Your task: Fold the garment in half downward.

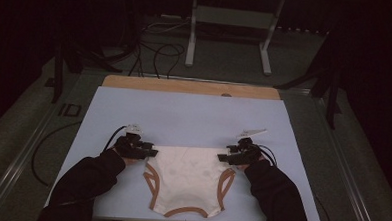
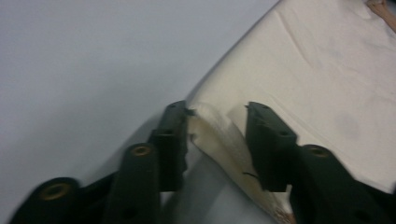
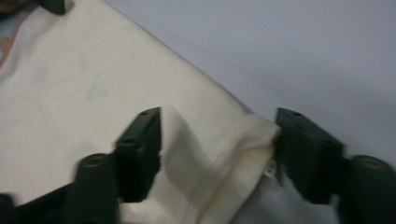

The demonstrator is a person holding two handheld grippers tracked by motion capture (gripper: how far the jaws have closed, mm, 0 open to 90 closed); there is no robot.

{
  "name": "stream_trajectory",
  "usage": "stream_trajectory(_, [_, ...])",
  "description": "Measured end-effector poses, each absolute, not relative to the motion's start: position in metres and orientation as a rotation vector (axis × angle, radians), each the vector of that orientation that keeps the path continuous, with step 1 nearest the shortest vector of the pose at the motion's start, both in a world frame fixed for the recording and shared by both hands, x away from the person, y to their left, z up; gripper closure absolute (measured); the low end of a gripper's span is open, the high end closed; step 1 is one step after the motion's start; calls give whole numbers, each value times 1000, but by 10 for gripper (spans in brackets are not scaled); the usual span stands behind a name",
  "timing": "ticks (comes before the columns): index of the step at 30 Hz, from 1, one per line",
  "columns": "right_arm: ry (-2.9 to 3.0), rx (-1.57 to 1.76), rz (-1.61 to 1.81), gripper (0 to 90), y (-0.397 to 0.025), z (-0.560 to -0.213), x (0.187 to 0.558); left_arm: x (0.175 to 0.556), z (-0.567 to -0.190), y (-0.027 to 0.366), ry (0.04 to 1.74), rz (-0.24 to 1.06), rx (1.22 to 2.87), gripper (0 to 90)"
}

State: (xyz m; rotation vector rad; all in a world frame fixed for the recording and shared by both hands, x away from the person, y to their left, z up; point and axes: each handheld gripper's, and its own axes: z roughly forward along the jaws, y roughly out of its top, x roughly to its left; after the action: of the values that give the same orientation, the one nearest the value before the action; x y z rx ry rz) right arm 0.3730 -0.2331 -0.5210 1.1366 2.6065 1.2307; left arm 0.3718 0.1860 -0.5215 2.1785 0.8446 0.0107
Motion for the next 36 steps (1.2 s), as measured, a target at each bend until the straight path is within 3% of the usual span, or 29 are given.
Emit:
stream_trajectory(4, [2617, 1140, 1214, 587, -235, -520, 373, 371, -523, 186, 847, -20, 2174, 765])
stream_trajectory(6, [2628, 1139, 1197, 714, -235, -520, 373, 370, -523, 186, 856, -27, 2169, 829])
stream_trajectory(9, [2638, 1140, 1194, 842, -235, -519, 374, 369, -521, 187, 862, -23, 2158, 869])
stream_trajectory(36, [2550, 1183, 1199, 861, -218, -508, 408, 399, -507, 200, 944, 63, 2117, 877])
